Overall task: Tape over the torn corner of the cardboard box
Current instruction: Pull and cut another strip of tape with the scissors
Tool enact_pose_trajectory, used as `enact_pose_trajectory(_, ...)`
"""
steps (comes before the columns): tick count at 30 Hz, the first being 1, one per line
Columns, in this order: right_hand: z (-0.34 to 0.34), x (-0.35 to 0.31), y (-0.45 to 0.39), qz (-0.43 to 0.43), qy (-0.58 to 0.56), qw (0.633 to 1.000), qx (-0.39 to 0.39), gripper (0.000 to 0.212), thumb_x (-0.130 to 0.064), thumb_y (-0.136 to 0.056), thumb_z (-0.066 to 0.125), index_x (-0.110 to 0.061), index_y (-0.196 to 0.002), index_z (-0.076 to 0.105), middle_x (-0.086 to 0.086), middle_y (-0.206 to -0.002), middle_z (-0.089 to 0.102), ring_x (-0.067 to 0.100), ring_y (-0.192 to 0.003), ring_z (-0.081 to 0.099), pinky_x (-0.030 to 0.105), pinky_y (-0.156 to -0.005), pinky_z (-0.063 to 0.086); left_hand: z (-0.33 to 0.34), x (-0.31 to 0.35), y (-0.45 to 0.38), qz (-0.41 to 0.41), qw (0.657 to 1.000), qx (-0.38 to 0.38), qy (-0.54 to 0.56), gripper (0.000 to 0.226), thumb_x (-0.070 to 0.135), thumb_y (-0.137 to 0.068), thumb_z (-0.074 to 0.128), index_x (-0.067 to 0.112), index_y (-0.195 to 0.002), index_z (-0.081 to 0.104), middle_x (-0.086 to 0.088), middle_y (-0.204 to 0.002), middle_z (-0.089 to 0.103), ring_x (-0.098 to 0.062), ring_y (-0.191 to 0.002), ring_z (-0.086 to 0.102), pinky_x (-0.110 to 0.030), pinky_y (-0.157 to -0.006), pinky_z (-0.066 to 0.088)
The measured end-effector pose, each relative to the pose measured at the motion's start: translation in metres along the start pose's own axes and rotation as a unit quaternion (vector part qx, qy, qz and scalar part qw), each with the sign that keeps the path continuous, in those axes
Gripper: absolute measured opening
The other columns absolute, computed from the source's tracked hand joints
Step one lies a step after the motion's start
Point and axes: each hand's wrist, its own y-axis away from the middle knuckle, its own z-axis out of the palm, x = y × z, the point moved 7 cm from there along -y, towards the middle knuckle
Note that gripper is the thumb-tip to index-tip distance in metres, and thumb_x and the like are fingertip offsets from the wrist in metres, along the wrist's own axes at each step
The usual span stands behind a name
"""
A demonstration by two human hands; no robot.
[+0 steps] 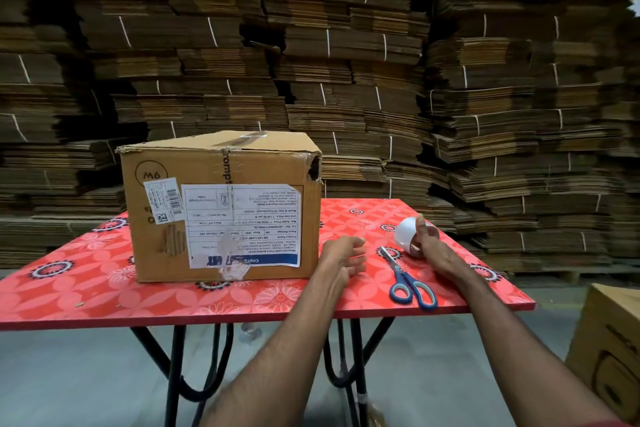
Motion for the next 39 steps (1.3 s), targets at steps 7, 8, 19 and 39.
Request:
enact_pose_trajectory(7, -0.007, 0.000, 0.011, -0.028, 0.026, 0.999, 0.026, 0.116, -0.093, -0.077, 0.006, -0.010, -0.131, 0.066, 0.009, -0.130, 0.070, 0.027, -0.126, 0.058, 0.040, -0.107, 0.037, 0.004, 0.001, -0.003, 0.026, 0.999, 0.001, 0.019, 0.014, 0.003, -0.092, 0.056, -0.004, -0.101, 0.064, -0.012, -0.075, 0.065, -0.009, -0.037, 0.057, -0.036, -0.072, 0.058)
enact_pose_trajectory(8, -0.007, 0.000, 0.013, -0.034, 0.034, 0.999, 0.025, 0.111, -0.090, -0.081, 0.009, -0.009, -0.128, 0.068, 0.010, -0.132, 0.069, 0.027, -0.126, 0.058, 0.039, -0.106, 0.038, 0.005, 0.003, -0.001, 0.030, 0.999, 0.001, 0.020, 0.010, 0.002, -0.093, 0.056, -0.003, -0.098, 0.063, -0.012, -0.075, 0.065, -0.011, -0.041, 0.059, -0.036, -0.072, 0.058)
enact_pose_trajectory(19, -0.006, -0.008, 0.028, -0.040, 0.091, 0.992, 0.074, 0.082, -0.069, -0.100, 0.018, -0.008, -0.123, 0.069, 0.017, -0.125, 0.069, 0.033, -0.116, 0.061, 0.034, -0.087, 0.041, 0.022, 0.027, 0.011, 0.055, 0.998, -0.029, 0.018, 0.009, -0.002, -0.093, 0.053, 0.000, -0.087, 0.059, -0.013, -0.077, 0.060, -0.020, -0.060, 0.062, -0.030, -0.058, 0.057)
enact_pose_trajectory(39, 0.027, -0.041, 0.114, -0.059, 0.382, 0.918, 0.087, 0.033, -0.030, -0.092, 0.065, -0.009, -0.118, 0.064, 0.012, -0.122, 0.065, 0.032, -0.113, 0.064, 0.035, -0.080, 0.047, 0.024, 0.041, 0.015, 0.067, 0.997, -0.026, -0.035, 0.012, 0.002, -0.094, 0.051, 0.004, -0.083, 0.056, -0.012, -0.075, 0.060, -0.021, -0.059, 0.060, -0.025, -0.043, 0.052)
